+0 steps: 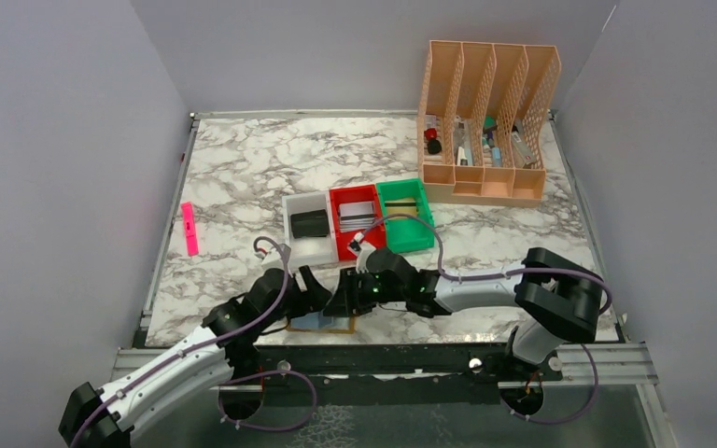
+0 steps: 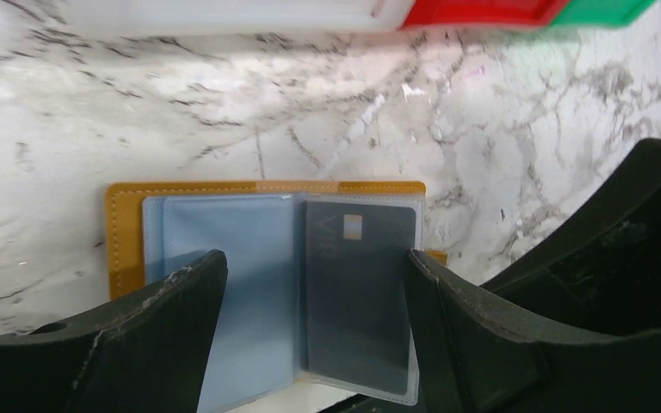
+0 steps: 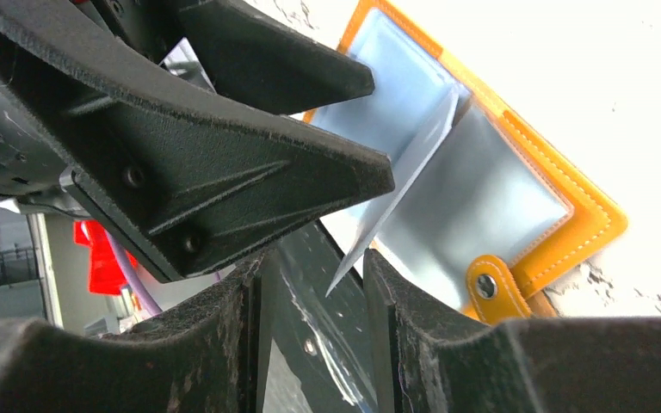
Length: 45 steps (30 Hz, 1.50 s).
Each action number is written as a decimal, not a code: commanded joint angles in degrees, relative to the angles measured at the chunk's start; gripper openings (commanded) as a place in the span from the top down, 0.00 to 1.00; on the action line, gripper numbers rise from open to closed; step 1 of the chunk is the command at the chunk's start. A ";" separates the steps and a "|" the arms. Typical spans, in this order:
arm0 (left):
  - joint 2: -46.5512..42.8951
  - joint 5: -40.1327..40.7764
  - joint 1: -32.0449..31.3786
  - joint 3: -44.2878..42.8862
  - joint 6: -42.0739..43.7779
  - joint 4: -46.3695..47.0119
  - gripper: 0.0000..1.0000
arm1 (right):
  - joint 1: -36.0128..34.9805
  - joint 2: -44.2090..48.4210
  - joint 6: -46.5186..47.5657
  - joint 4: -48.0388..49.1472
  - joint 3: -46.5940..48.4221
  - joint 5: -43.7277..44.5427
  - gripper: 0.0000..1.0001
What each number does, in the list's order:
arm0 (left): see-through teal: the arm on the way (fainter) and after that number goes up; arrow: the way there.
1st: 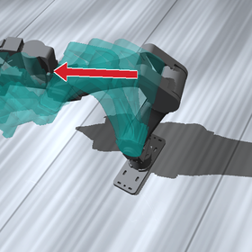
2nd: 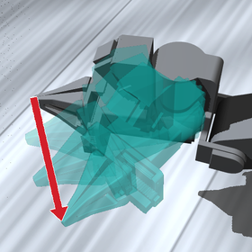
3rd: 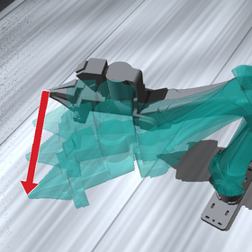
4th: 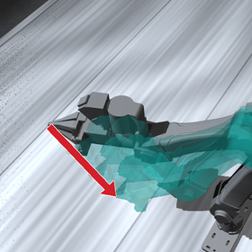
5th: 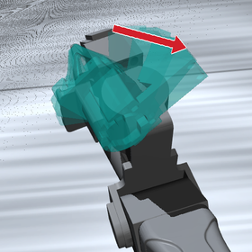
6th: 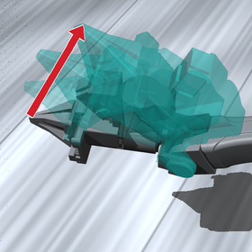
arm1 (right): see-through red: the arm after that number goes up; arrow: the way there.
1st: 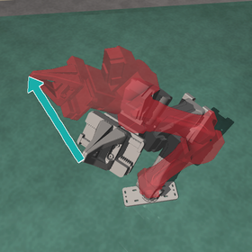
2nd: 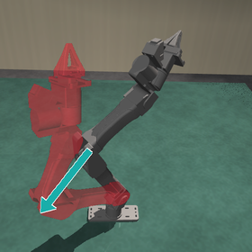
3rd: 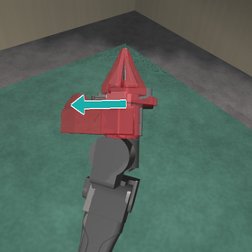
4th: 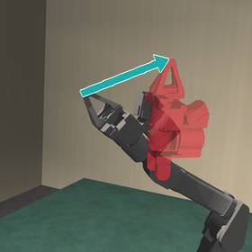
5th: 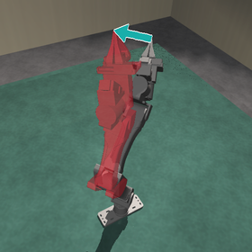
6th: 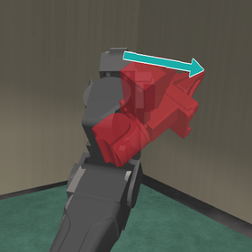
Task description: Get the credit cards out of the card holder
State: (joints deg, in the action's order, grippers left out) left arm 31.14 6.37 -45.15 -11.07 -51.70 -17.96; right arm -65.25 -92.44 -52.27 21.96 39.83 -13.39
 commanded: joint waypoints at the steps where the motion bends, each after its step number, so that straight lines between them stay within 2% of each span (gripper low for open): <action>1: -4.48 11.78 -0.29 -3.12 -5.62 -8.28 0.22 | -0.22 -1.09 -0.21 3.27 2.87 -0.29 0.54; 6: -9.68 17.54 -0.25 -3.87 -8.54 -10.69 0.21 | -0.17 -2.37 0.06 3.57 4.24 -0.82 0.54; 15: -17.24 27.48 -0.24 -5.84 -17.97 -22.09 0.22 | -0.22 -7.11 0.65 2.94 8.99 -2.56 0.53; 23: -24.68 31.98 -0.29 -9.18 -19.67 -28.19 0.22 | -0.22 -13.50 1.06 3.71 14.69 -7.91 0.53; 29: -23.48 29.76 -0.25 -8.35 -20.08 -27.62 0.22 | -0.21 -11.08 3.52 0.99 13.55 -6.08 0.54; 35: -18.74 24.60 -0.29 -6.46 -15.04 -21.88 0.22 | -0.22 -6.28 6.48 -10.87 9.84 7.18 0.54; 40: -13.86 17.70 -0.29 -3.29 -11.53 -14.74 0.22 | -0.12 -8.89 6.96 -10.85 6.62 6.77 0.57; 45: -7.25 10.77 -0.29 -0.93 -8.73 -8.51 0.24 | 0.21 -8.04 5.38 -11.65 3.20 11.68 0.58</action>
State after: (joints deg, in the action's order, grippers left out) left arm 20.08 24.86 -45.15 -13.34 -64.20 -33.67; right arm -65.17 -100.55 -47.07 14.35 46.04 -8.27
